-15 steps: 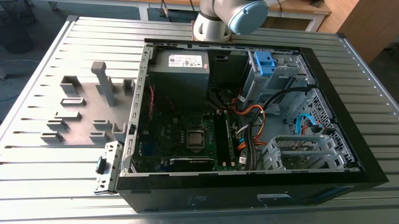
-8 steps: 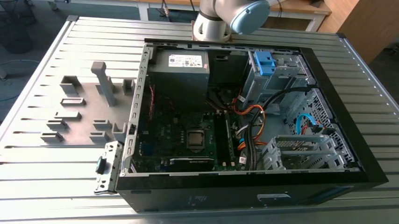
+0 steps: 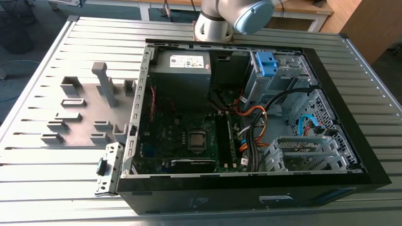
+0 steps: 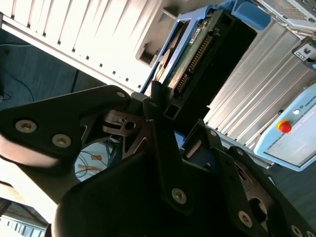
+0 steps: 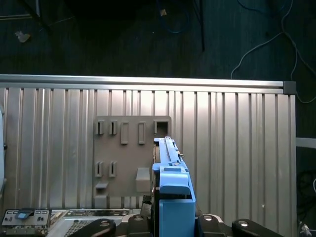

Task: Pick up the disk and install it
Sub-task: 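Pick up the disk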

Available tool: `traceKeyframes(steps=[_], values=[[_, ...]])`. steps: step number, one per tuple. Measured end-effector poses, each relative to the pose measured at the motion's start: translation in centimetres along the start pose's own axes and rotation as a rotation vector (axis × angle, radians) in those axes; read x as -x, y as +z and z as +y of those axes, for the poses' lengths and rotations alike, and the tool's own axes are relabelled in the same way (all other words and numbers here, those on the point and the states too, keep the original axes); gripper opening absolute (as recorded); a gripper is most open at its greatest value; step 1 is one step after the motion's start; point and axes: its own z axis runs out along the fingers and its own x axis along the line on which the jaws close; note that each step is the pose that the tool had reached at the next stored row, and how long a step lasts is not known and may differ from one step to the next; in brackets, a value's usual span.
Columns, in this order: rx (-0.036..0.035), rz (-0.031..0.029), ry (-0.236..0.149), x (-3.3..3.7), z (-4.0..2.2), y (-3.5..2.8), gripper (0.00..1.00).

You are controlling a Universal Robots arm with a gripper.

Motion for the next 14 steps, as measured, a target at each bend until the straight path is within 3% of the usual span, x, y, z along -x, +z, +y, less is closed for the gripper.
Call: traceKeyframes(steps=[14], values=[[0.0049, 0.0002, 0.000, -0.20, -6.32, 0.07, 0.36]])
